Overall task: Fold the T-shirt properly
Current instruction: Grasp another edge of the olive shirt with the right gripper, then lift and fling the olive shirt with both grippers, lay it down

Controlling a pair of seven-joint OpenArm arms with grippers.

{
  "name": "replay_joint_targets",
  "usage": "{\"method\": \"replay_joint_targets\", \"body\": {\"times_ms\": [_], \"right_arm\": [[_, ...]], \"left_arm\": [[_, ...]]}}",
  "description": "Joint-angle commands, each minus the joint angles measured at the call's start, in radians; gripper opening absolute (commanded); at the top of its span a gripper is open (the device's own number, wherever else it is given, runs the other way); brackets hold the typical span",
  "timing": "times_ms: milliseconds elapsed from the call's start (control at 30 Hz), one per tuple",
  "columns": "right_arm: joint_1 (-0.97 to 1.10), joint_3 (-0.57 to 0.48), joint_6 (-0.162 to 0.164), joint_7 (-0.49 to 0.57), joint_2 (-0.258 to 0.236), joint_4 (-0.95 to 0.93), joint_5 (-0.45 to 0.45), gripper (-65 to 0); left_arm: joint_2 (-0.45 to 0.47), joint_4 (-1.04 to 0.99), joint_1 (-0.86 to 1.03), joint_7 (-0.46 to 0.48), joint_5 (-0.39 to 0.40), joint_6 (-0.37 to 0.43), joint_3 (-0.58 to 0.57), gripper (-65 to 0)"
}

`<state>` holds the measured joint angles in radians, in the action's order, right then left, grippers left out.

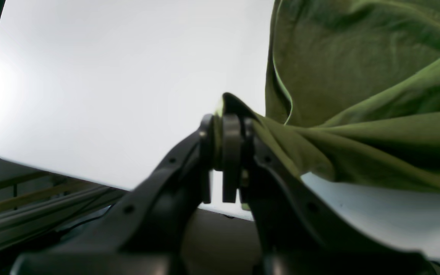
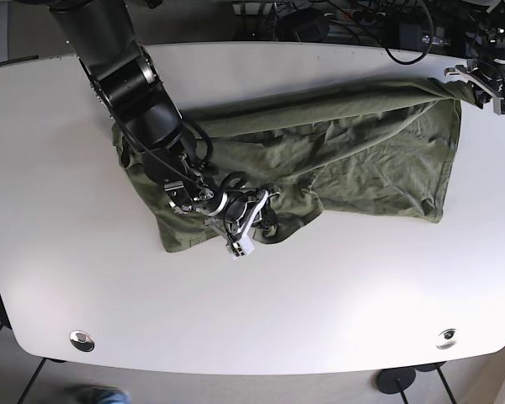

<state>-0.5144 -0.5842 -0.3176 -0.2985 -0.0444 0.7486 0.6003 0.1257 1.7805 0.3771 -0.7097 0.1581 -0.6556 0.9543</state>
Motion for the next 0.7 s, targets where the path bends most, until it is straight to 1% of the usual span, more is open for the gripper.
{"method": "replay_joint_targets", "body": {"times_ms": [33,100,133,200,267,333,433,500,567,667,700], "right_arm": [[-0.019,0.000,0.004,0.000,0.002,0.021,-0.007,-63.4],[0.009,0.010,0.004,0.000,-0.002,0.107,-0.006,-63.4],[0.044,0.071,0.005,-0.017,-0.010,0.197,-0.009,-63.4],[0.095,0.183,0.004,-0.089,-0.028,0.318,-0.009,-63.4],[0.148,0.289,0.004,-0.158,-0.033,0.450,-0.009,-63.3],[0.205,0.398,0.002,-0.233,-0.036,0.595,-0.012,-63.3],[0.282,0.519,0.002,-0.350,-0.074,0.793,-0.010,-63.3],[0.343,0.585,0.002,-0.400,-0.107,0.915,-0.012,-63.3],[0.422,0.662,0.002,-0.445,-0.140,1.037,-0.012,-63.3],[0.527,0.735,0.002,-0.488,-0.186,1.147,-0.013,-63.3],[0.586,0.778,0.002,-0.496,-0.206,1.182,-0.013,-63.3]], "left_arm": [[0.018,0.022,0.001,0.015,0.007,0.003,-0.016,-65.0],[0.019,0.025,0.001,0.015,0.007,0.003,-0.028,-65.0],[0.019,0.038,0.001,0.014,0.005,0.003,-0.028,-65.0],[0.019,0.058,0.001,0.000,0.005,0.004,-0.030,-65.0],[0.019,0.069,-0.010,-0.040,0.005,0.006,-0.030,-65.0],[0.019,0.084,-0.046,-0.052,-0.005,0.004,-0.030,-65.0],[0.018,0.104,-0.105,-0.052,-0.078,0.001,-0.062,-65.0],[0.018,0.127,-0.129,-0.052,-0.104,0.001,-0.091,-65.0],[0.018,0.155,-0.177,-0.052,-0.105,0.001,-0.128,-65.0],[0.018,0.161,-0.224,-0.052,-0.105,0.001,-0.163,-65.0],[0.018,0.161,-0.246,-0.052,-0.105,0.001,-0.177,-65.0]]}}
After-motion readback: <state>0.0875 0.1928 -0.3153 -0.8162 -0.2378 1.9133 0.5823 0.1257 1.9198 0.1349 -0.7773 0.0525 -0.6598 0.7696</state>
